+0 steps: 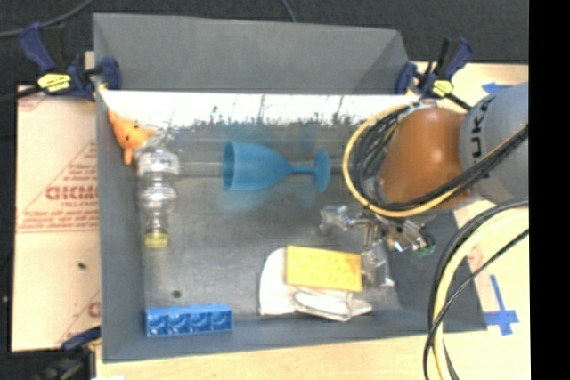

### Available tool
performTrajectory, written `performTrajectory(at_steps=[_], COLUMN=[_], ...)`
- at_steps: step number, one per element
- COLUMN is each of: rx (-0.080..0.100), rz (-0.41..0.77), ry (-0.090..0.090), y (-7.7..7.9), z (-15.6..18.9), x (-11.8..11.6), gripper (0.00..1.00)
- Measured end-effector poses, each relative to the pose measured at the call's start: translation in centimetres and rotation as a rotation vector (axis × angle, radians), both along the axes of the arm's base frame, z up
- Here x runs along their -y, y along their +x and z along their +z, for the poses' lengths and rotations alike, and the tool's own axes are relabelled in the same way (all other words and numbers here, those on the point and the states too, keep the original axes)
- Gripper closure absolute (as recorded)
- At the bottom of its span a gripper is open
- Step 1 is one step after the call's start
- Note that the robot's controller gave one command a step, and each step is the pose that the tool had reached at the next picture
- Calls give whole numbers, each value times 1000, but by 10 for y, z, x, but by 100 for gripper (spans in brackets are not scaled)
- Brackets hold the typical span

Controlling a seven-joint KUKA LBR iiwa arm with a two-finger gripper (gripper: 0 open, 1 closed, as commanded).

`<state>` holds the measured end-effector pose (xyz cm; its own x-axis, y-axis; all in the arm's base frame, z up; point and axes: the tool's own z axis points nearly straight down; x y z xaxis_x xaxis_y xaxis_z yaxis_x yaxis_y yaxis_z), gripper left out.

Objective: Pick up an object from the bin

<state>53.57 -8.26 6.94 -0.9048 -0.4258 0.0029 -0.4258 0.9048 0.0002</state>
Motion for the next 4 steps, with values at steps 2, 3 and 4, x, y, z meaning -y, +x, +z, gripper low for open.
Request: performTrajectory(at_steps=[2,3,4], rx=[0,15,12], rz=[-94,103,44], ry=[2,-2,4], y=[-20,12,-16], z=[30,1,4], x=[-61,-71,-110], gripper=[0,0,100])
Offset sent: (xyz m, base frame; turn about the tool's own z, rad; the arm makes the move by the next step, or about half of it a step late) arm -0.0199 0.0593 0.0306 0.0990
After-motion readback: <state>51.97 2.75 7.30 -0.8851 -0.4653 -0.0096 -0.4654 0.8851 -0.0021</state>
